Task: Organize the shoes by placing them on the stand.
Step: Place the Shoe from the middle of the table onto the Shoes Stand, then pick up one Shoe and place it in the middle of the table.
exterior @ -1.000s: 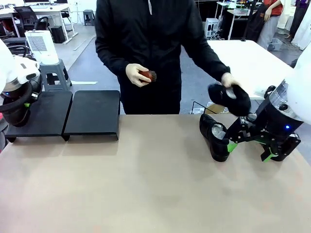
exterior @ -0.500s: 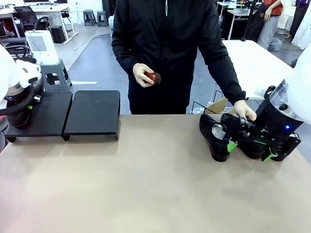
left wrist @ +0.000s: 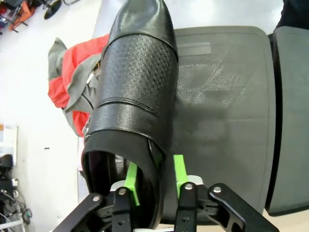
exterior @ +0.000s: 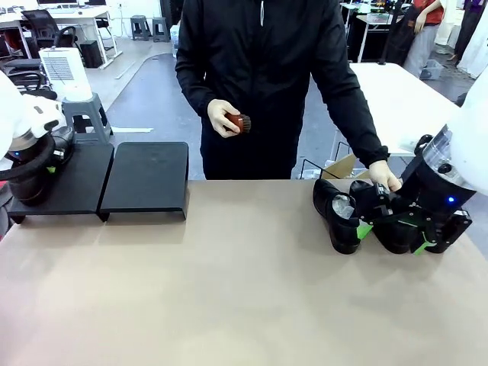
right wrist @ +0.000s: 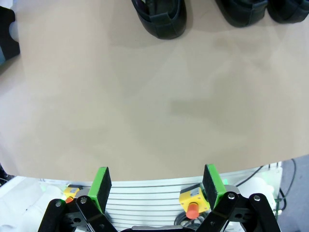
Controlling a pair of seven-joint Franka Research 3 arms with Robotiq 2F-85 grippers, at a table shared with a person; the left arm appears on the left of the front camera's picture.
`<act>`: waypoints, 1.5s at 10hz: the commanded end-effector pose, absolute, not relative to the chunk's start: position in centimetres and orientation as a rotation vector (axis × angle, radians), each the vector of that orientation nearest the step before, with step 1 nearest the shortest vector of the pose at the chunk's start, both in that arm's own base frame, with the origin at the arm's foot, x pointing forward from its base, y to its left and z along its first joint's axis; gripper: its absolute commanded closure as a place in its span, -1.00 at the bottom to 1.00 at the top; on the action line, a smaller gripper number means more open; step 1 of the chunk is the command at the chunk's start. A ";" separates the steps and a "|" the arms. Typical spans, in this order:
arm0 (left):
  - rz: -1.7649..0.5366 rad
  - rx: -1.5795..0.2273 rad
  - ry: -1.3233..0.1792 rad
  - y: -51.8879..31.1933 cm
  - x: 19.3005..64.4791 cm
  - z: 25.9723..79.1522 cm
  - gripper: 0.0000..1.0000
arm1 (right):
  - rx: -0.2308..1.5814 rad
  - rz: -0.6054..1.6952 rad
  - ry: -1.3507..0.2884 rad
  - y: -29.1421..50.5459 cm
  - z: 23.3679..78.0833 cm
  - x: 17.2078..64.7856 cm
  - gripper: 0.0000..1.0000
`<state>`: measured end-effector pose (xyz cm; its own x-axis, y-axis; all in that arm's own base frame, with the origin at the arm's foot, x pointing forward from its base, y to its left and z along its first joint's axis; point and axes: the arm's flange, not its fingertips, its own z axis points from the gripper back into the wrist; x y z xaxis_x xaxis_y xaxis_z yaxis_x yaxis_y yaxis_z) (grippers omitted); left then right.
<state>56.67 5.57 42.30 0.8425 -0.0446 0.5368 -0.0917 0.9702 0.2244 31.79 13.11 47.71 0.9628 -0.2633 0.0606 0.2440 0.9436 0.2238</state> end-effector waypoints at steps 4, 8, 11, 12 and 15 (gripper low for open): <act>0.122 0.227 -0.627 4.9 53.9 45.8 -1.00 | 0.232 -0.240 -0.092 13.1 47.8 32.1 -1.00; 0.114 0.218 -0.648 4.9 53.6 46.8 -1.00 | 0.232 -0.240 -0.092 13.1 47.8 32.1 -1.00; 0.114 0.218 -0.648 4.9 53.6 46.8 -1.00 | 0.232 -0.240 -0.092 13.1 47.8 32.1 -1.00; 0.114 0.218 -0.648 4.9 53.6 46.8 -1.00 | 0.232 -0.240 -0.092 13.1 47.8 32.1 -1.00; 0.118 0.209 -0.641 4.8 53.5 46.5 -1.00 | 0.199 -0.211 -0.109 12.5 49.4 28.4 -1.00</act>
<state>53.54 4.74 46.47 0.7958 0.0440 0.6039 -0.1728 0.9724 0.1568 31.26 13.09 48.21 0.9647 -0.2550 0.0657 0.2356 0.9473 0.2171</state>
